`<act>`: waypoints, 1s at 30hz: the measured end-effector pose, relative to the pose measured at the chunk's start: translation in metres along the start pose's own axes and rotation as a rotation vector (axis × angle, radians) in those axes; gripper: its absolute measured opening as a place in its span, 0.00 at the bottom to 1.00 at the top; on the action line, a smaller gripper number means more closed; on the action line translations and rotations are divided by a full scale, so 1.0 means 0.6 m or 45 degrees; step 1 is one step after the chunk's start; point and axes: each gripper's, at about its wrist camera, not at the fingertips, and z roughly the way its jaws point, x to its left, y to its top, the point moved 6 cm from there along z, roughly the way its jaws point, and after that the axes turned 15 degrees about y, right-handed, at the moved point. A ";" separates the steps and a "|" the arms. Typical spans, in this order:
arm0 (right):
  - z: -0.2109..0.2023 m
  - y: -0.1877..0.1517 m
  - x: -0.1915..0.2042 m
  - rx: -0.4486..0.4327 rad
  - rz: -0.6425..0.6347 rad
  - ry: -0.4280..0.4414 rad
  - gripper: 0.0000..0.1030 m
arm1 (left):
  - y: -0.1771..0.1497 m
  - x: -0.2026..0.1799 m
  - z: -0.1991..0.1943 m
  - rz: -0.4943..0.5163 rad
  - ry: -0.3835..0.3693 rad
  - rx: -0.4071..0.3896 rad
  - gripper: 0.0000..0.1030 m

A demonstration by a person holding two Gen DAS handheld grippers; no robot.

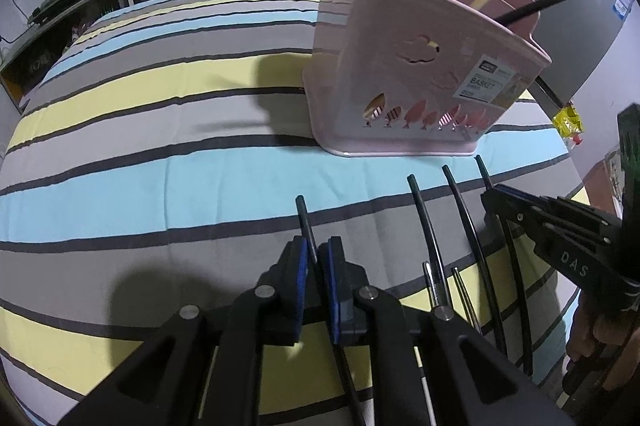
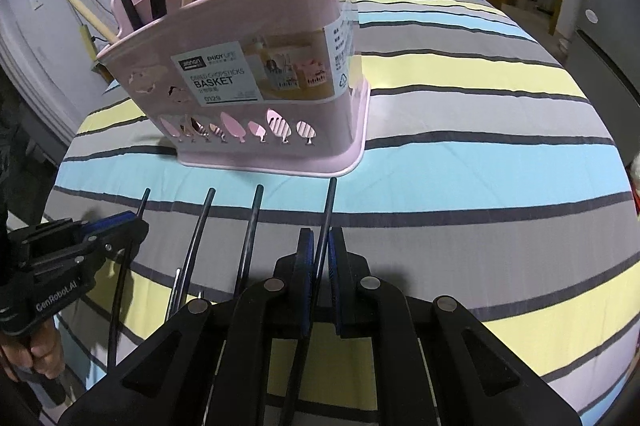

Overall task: Organize utensils
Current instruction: 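Lift a black chopstick with the left tool while the right tool lifts another, then lower both held black chopsticks into the pink basket with both tools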

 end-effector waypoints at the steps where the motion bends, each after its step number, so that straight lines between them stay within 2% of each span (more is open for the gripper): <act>1: 0.000 -0.001 0.001 0.002 -0.006 -0.001 0.07 | 0.000 -0.002 -0.001 0.008 0.010 -0.003 0.10; 3: -0.002 -0.002 0.002 0.005 -0.010 0.004 0.07 | 0.005 -0.003 0.002 0.016 0.019 -0.004 0.08; 8: -0.023 -0.005 0.002 -0.025 0.011 0.045 0.05 | 0.007 -0.002 -0.002 -0.007 -0.025 0.020 0.07; 12: -0.051 0.000 0.009 -0.068 -0.005 0.065 0.05 | 0.014 -0.002 -0.024 0.005 -0.042 -0.009 0.06; 30: -0.208 0.097 0.070 -0.403 -0.126 0.089 0.05 | 0.118 0.021 -0.188 0.004 -0.087 -0.318 0.05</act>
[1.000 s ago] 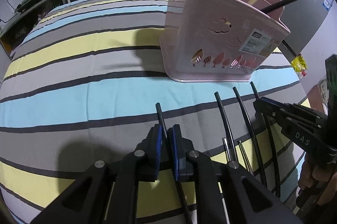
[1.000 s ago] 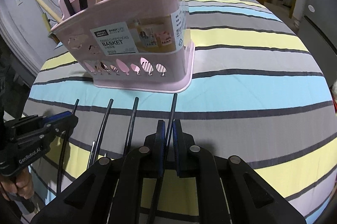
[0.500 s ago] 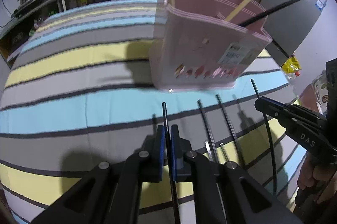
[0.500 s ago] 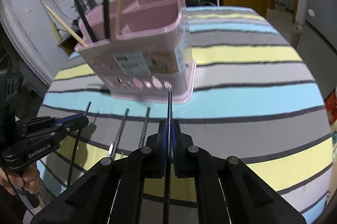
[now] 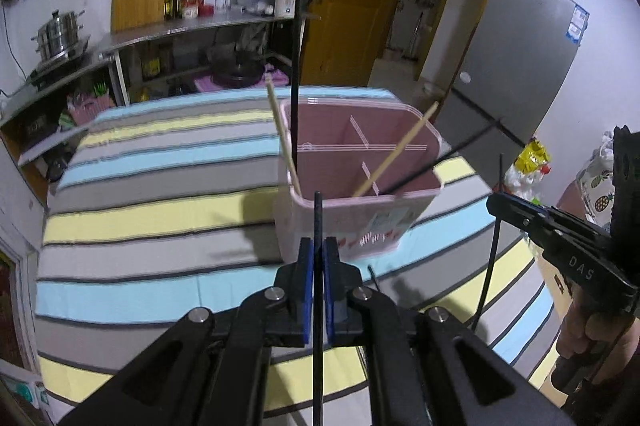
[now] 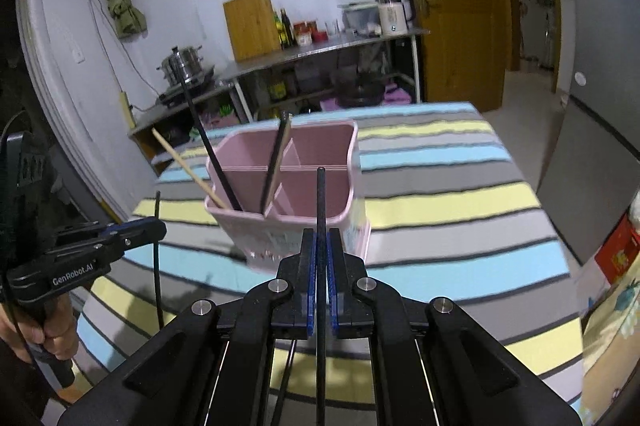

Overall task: Organize utensils
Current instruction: 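Lower both held black chopsticks into the pink basket with both tools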

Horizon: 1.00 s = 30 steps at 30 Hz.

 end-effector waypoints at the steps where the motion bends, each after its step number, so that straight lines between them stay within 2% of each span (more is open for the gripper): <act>1: -0.002 0.003 0.002 -0.010 -0.003 -0.001 0.05 | 0.006 0.002 -0.005 0.000 0.000 -0.012 0.05; 9: -0.029 0.029 0.014 -0.082 -0.030 -0.009 0.05 | 0.045 0.008 -0.044 -0.006 -0.008 -0.108 0.05; 17: -0.048 0.008 0.027 -0.081 -0.050 -0.001 0.05 | 0.028 0.007 -0.065 -0.022 -0.027 -0.128 0.05; 21: -0.062 -0.003 0.031 -0.065 -0.064 -0.007 0.05 | 0.020 0.009 -0.080 -0.018 -0.019 -0.124 0.05; 30: -0.083 -0.015 0.044 -0.021 -0.079 -0.018 0.05 | -0.008 0.028 -0.097 -0.030 -0.015 -0.041 0.05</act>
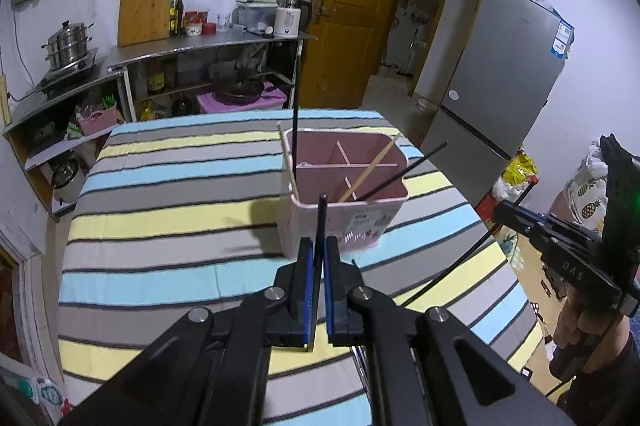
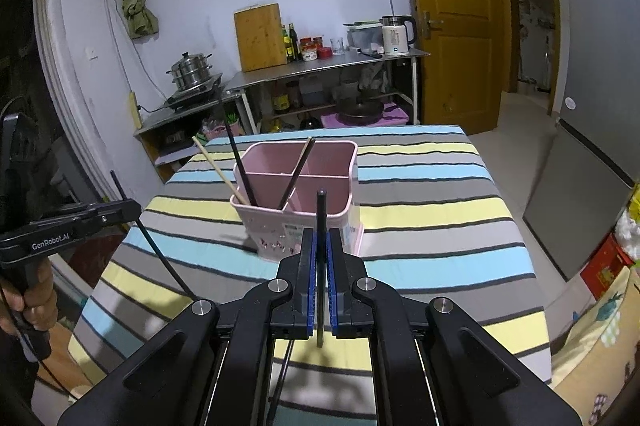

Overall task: Organize utensils
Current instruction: 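Lower both held black chopsticks into the pink basket with both tools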

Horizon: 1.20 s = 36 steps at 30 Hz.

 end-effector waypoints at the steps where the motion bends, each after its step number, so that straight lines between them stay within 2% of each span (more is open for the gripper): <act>1: -0.002 -0.001 0.003 0.004 -0.002 -0.001 0.05 | -0.003 0.003 0.000 -0.003 0.000 0.014 0.05; 7: -0.009 -0.008 0.013 0.015 -0.018 0.000 0.05 | -0.027 0.017 0.001 -0.012 0.004 0.083 0.05; 15: -0.013 0.007 0.031 -0.022 -0.036 0.034 0.04 | -0.024 0.012 -0.008 -0.008 -0.004 0.072 0.05; 26: -0.005 0.070 0.058 -0.116 -0.056 0.101 0.04 | 0.050 0.014 -0.034 -0.050 -0.054 -0.023 0.05; 36: -0.004 0.152 0.071 -0.258 -0.076 0.116 0.04 | 0.145 0.017 -0.064 -0.103 -0.098 -0.180 0.05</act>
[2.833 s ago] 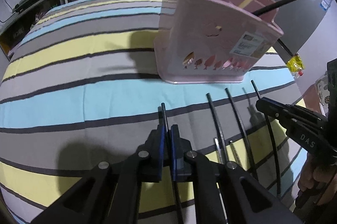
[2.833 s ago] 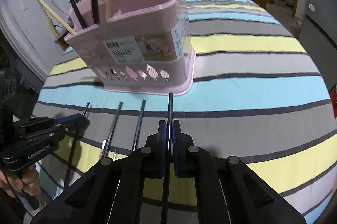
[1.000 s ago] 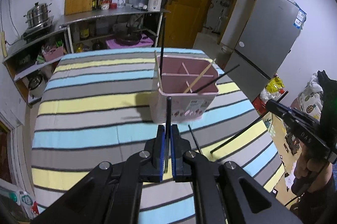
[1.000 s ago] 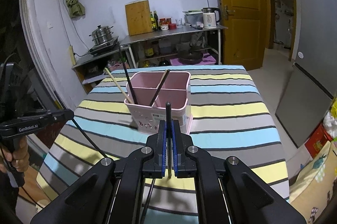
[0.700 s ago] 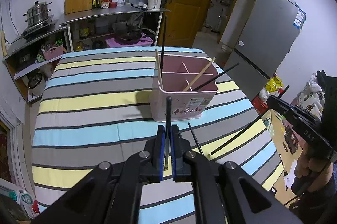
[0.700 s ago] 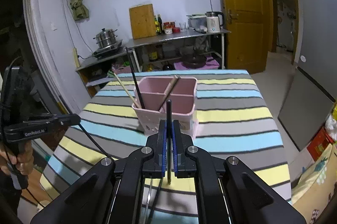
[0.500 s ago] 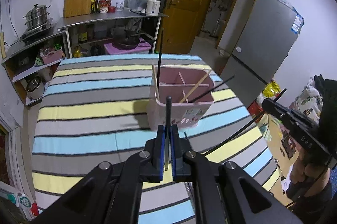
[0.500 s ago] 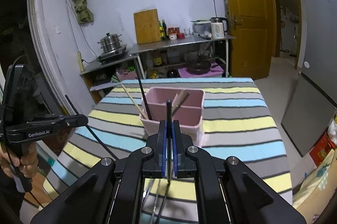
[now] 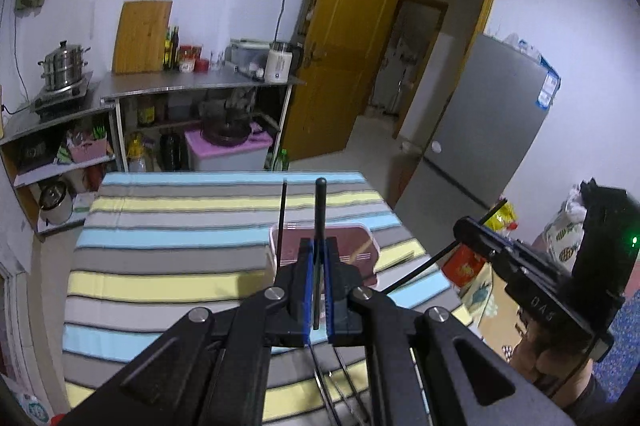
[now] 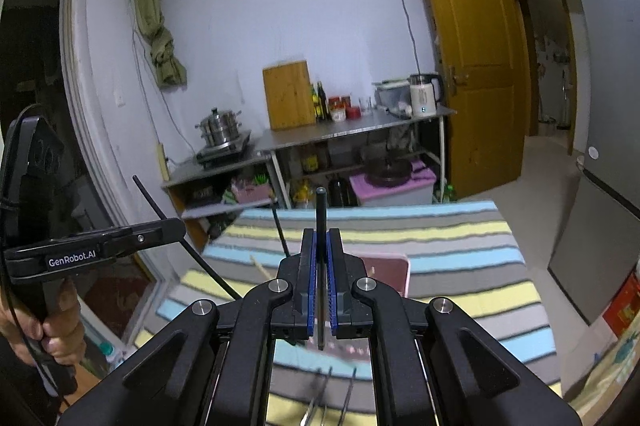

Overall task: Organize utensils
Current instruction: 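Lower both held black chopsticks into the pink basket with both tools, then open both tools to release the black chopsticks into the basket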

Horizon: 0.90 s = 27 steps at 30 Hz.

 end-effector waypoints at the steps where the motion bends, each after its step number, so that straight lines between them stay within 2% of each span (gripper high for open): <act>1: 0.002 0.008 -0.001 -0.017 -0.003 -0.005 0.04 | 0.009 0.001 0.002 -0.009 -0.003 -0.015 0.05; 8: 0.030 0.027 -0.015 -0.047 -0.003 -0.026 0.04 | 0.034 0.005 0.042 -0.035 0.013 -0.039 0.05; 18: 0.078 -0.009 -0.059 0.013 0.060 -0.049 0.04 | 0.000 0.002 0.116 -0.048 0.017 0.053 0.05; 27: 0.120 -0.055 -0.072 0.131 0.081 -0.050 0.05 | -0.043 0.005 0.164 -0.042 0.042 0.154 0.05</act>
